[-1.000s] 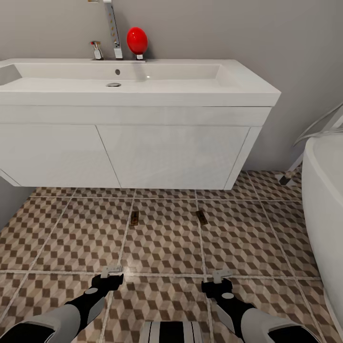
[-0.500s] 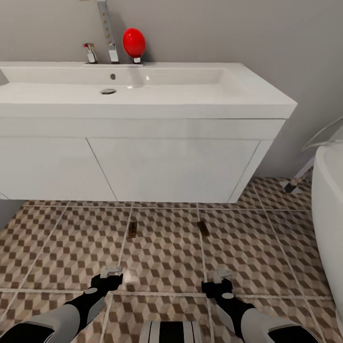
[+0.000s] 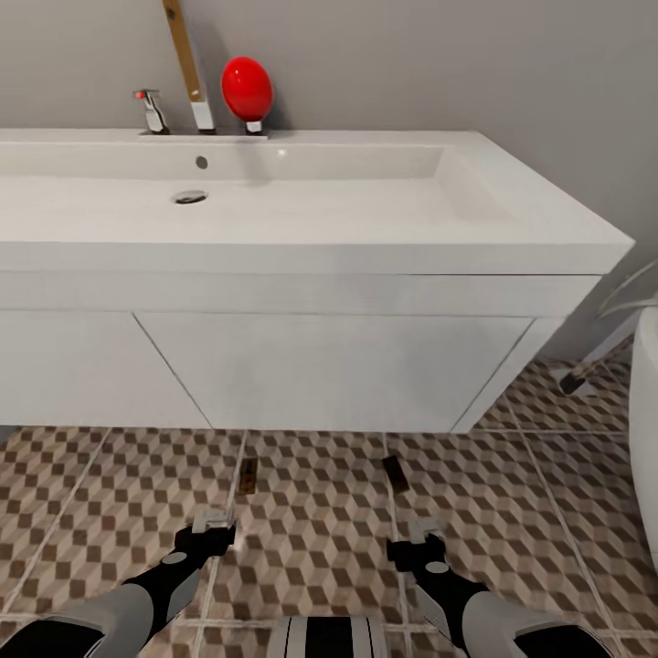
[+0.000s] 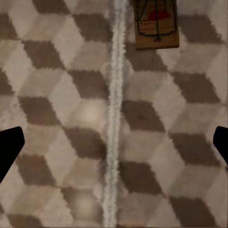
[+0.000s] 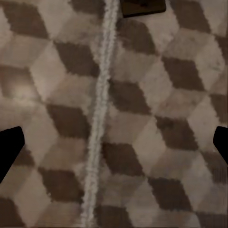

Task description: Take the four mousetraps from the cabinet in the bathroom and place them on the bathroom floor. Make sure all four end up on the same floor surface, and ensure that at least two of them are either under or directly next to the same bathroom sink.

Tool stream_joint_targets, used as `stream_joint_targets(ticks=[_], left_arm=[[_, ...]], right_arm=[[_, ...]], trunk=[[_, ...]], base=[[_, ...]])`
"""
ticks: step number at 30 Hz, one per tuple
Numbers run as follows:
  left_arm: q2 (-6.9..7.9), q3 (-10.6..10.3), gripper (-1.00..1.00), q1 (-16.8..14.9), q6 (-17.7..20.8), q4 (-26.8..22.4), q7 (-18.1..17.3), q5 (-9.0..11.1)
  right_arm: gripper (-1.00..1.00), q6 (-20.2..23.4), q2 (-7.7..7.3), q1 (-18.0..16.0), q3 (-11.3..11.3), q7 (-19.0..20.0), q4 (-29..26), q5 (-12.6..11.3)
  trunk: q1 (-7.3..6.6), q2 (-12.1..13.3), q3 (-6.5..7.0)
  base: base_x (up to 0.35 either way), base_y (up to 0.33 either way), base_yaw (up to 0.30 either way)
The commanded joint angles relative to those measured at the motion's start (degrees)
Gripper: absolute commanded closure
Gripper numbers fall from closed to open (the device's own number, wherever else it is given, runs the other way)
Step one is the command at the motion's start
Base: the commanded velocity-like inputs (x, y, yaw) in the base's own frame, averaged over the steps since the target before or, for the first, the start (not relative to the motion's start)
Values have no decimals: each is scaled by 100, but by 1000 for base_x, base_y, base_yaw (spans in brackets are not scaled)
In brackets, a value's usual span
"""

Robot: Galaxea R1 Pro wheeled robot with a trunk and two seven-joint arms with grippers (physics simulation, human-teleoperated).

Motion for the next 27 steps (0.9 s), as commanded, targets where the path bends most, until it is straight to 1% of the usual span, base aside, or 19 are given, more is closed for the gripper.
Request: stream_joint_targets(ticks=[1, 6, 11, 22, 27], left_arm=[[0, -51, -100, -2, -34, 3, 12, 51], [4, -51, -100, -2, -77, 3, 12, 51], [7, -51, -100, -2, -102, 3, 12, 51], [2, -55, -100, -2, -109, 4, 12, 51], [1, -56, -100, -1, -108, 4, 12, 51]], right_arm=[[-100, -8, 2, -5, 40, -34, 6, 13], [-100, -8, 2, -4, 40, -35, 7, 13], [-100, -8, 2, -4, 40, -34, 5, 13], [-100, -8, 2, -4, 40, -34, 4, 13], [-100, -8, 2, -5, 40, -34, 6, 13]], trunk=[[2, -1, -4], [2, -1, -4], [2, -1, -4], [2, -1, -4], [2, -1, -4]], base=[[301, 0, 0], [246, 0, 0], [105, 0, 0], [23, 0, 0], [-84, 0, 0]])
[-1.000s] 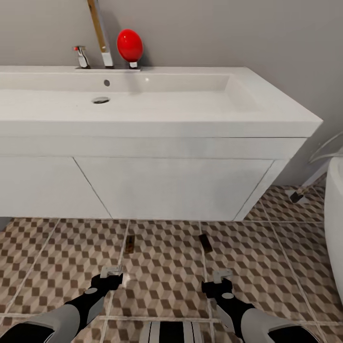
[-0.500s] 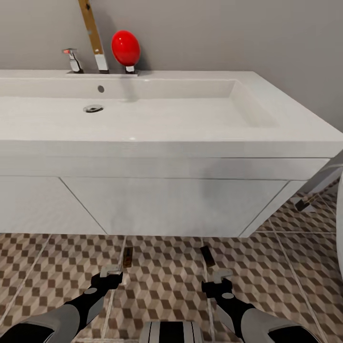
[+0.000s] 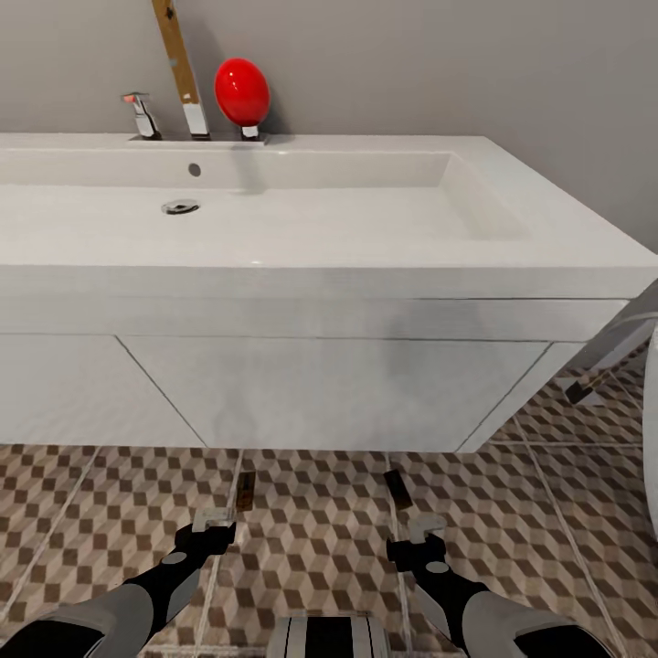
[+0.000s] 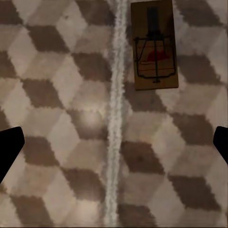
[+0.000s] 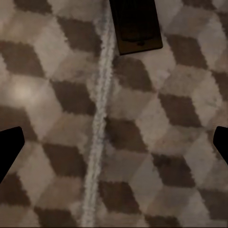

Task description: Take the four mousetraps from the cabinet in the bathroom and place them on the bathroom floor. Make sure all four end up on the same floor surface, and ensure that at least two of them are either under or directly next to the same bathroom sink.

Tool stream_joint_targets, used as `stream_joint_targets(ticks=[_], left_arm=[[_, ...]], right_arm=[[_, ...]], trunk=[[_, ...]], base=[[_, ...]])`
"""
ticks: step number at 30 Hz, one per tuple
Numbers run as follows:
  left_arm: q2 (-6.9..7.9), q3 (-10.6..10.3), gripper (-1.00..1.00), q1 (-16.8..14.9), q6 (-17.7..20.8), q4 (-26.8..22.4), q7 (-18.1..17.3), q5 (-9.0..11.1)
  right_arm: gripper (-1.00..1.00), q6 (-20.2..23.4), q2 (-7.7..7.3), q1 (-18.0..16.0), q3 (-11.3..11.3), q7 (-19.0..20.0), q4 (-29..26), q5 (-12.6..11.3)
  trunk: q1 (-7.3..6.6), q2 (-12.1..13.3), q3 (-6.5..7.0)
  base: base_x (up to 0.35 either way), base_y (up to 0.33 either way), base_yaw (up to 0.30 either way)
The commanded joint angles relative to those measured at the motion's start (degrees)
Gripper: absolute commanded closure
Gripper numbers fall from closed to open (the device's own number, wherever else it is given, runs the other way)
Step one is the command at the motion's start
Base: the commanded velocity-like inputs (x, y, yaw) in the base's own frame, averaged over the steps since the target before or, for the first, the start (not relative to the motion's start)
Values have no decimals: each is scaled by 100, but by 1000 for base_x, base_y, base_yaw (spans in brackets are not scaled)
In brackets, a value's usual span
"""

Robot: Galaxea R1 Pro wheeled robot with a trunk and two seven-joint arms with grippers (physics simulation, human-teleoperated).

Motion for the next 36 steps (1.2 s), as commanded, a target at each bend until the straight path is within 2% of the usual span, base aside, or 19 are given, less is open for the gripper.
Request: stream_joint_targets(ticks=[1, 13, 36], left_arm=[[0, -49, -100, -3, -16, 3, 13, 50], [-1, -50, -100, -3, -16, 3, 13, 50], [-1, -51, -100, -4, -17, 8, 13, 50]], right_arm=[[-100, -8, 2, -3, 40, -34, 9, 13], [-100, -8, 2, -4, 40, -34, 7, 13], [-100, -8, 2, -2, 40, -34, 5, 13]], trunk=[[-2, -1, -4], [-2, -1, -4], [-2, -1, -4]], base=[[-185, 0, 0], [-198, 0, 0], [-20, 0, 0]])
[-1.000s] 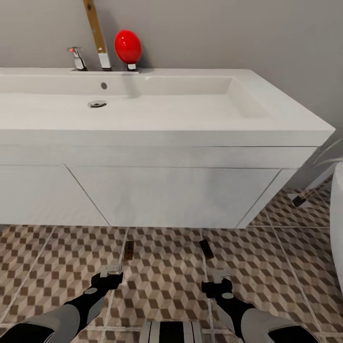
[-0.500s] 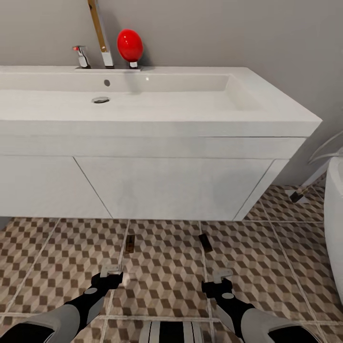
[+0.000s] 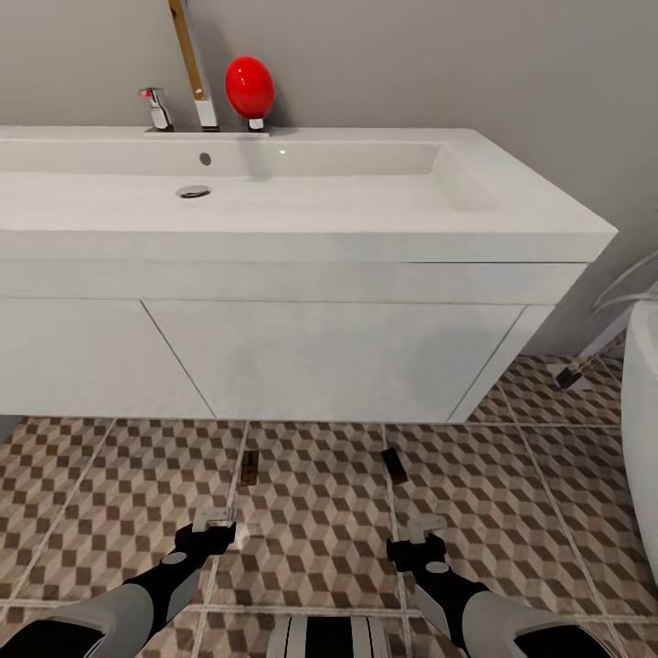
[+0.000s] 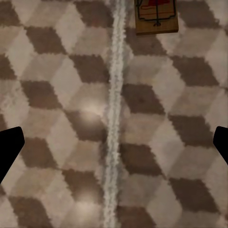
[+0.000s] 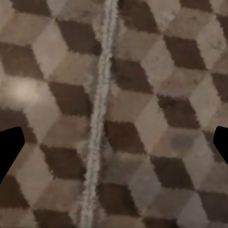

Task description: Take the four mousetraps from the cabinet in the bathroom and place them on the bathroom floor. Make sure all four end up on the same floor surface, and ensure that at least two of them are either under or directly next to the same bathroom sink.

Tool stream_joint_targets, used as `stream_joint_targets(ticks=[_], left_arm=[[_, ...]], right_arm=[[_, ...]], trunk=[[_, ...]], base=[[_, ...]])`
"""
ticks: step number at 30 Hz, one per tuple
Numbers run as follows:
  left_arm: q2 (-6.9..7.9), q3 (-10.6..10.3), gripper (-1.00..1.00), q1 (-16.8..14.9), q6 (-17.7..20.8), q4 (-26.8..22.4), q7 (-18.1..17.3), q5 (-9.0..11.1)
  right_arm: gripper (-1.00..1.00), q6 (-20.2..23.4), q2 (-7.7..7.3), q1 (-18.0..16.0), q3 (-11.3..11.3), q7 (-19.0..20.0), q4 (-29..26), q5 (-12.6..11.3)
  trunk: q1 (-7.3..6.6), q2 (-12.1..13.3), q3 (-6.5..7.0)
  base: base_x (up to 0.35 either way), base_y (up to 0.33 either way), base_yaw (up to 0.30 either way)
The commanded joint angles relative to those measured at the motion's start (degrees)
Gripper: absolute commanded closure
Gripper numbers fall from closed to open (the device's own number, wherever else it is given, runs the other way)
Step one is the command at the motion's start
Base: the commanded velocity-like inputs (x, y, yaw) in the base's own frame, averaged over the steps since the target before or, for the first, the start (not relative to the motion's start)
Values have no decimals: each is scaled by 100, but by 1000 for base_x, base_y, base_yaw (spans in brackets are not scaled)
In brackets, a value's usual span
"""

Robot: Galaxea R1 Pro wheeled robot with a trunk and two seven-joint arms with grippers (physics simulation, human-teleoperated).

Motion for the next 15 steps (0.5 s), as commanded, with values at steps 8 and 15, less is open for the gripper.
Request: stream_joint_targets(ticks=[8, 15], left_arm=[[0, -50, -100, -2, -16, 5, 13, 50], [-3, -51, -100, -2, -16, 6, 13, 53]], right_arm=[[-100, -8, 2, -3, 40, -34, 9, 13], [-100, -8, 2, -3, 40, -33, 11, 13]], trunk=[[-1, -1, -4], [-1, -1, -4]], base=[[0, 0, 0], [0, 0, 0]])
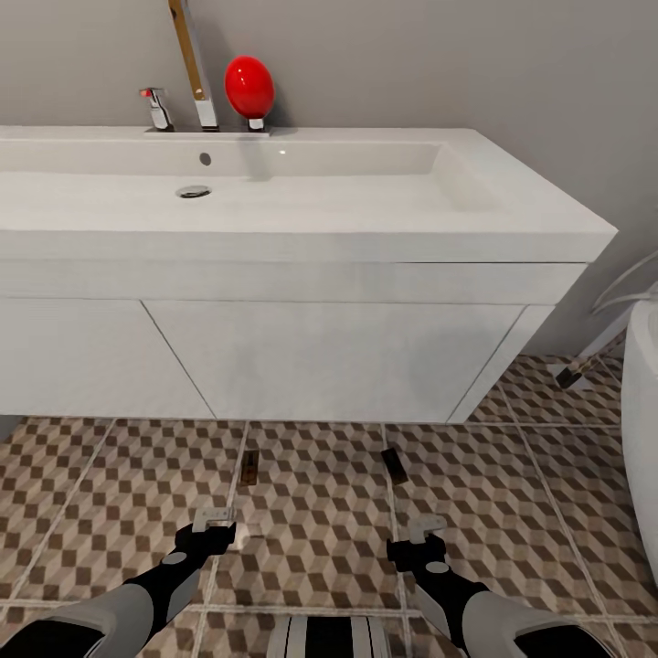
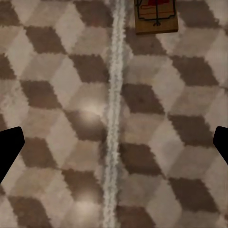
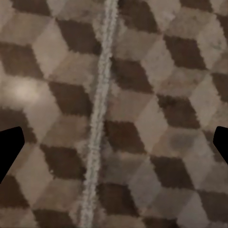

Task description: Take the four mousetraps from the cabinet in the bathroom and place them on the bathroom floor. Make sure all four end up on the same floor surface, and ensure that at least two of them are either under or directly next to the same bathroom sink.

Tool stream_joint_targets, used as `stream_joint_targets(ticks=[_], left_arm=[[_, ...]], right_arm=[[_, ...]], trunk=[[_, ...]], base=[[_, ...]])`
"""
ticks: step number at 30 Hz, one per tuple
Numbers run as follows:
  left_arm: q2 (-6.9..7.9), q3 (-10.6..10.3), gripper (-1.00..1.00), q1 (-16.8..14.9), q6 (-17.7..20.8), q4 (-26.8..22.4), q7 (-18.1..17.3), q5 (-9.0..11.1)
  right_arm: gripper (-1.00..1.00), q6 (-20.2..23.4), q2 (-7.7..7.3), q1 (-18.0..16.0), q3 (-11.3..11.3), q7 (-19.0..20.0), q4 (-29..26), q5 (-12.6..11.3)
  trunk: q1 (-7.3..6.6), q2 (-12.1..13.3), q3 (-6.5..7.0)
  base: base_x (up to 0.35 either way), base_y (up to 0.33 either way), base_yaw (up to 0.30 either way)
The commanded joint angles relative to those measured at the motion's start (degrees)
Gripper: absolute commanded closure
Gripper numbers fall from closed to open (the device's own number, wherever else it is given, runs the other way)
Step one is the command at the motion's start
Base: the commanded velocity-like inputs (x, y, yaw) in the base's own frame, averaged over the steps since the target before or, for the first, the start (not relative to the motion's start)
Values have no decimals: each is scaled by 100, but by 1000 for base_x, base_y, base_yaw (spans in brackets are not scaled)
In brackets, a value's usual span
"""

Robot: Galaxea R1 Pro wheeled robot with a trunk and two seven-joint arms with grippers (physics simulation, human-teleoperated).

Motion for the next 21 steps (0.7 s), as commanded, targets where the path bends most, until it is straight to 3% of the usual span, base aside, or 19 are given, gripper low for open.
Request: stream_joint_targets(ticks=[1, 21], left_arm=[[-1, -51, -100, -2, -17, 2, 13, 52], [-5, -53, -100, -2, -17, 1, 12, 49]], right_arm=[[-100, -8, 2, -3, 40, -34, 6, 13], [-100, -8, 2, -4, 40, -34, 6, 13]], trunk=[[-1, -1, -4], [-1, -1, -4]], base=[[0, 0, 0], [0, 0, 0]])
